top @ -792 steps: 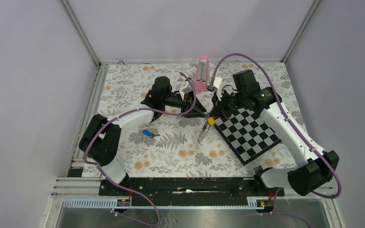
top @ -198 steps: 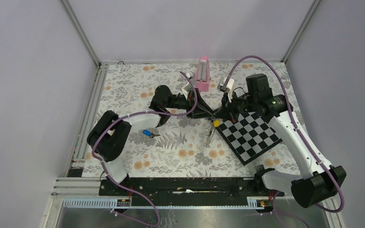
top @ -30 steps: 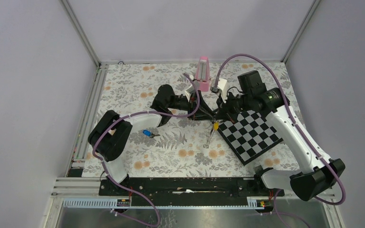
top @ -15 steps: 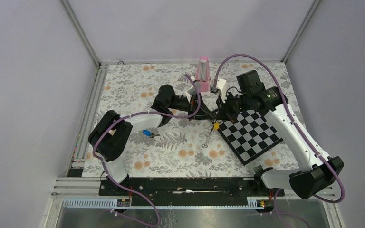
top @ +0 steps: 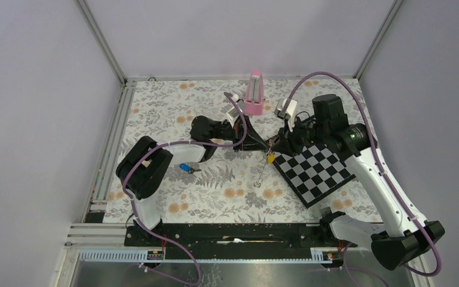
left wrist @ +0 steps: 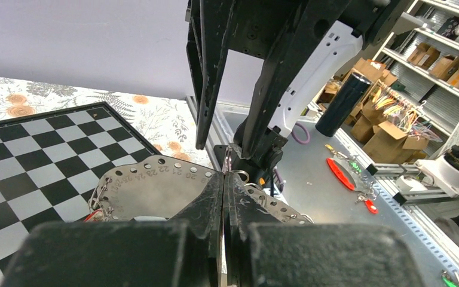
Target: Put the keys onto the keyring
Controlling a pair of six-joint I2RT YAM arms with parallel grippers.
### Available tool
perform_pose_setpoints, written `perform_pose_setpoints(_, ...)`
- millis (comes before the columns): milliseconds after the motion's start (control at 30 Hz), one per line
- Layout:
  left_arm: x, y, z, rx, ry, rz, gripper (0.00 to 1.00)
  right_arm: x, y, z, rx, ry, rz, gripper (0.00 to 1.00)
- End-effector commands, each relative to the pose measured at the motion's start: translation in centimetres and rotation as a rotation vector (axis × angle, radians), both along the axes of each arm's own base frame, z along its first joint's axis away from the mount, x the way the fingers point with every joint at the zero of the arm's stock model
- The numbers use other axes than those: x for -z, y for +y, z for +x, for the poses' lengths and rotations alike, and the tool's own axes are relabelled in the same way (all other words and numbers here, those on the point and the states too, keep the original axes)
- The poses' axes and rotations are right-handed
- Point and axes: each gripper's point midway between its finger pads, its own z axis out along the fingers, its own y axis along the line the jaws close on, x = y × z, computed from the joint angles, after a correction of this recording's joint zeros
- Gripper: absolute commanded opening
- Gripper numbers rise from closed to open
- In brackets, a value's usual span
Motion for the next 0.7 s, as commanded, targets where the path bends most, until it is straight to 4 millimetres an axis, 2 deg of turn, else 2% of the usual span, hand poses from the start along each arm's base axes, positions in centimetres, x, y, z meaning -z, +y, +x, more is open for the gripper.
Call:
perform_pose_setpoints(0, -2.8, 0.6, -0.4, -0.031, -0.025, -0.1, 0.0, -2.1, 0.6, 0.1, -0.016, -0.07, 0.119, 0.38)
perform_pose_setpoints(100, -2.9, 0.7, -0.4, -0.037, -0.01, -0.102, 0.0, -2.3, 0.7, -0.1, -0.029, -0.071, 0.152, 0.36)
perform_pose_setpoints(467, -3.1, 0.6, -0.8, -0.03, 0.003, -0.107, 0.0, -1.0, 1.1, -0.6, -0.062, -0.027, 0.176, 0.33)
perform_pose_setpoints(667, -3.2, 0.6, -0.9, -0.026, 0.004, -0.107, 0.0, -0.7, 1.0, -0.5, -0.055, -0.024, 0.173, 0.24)
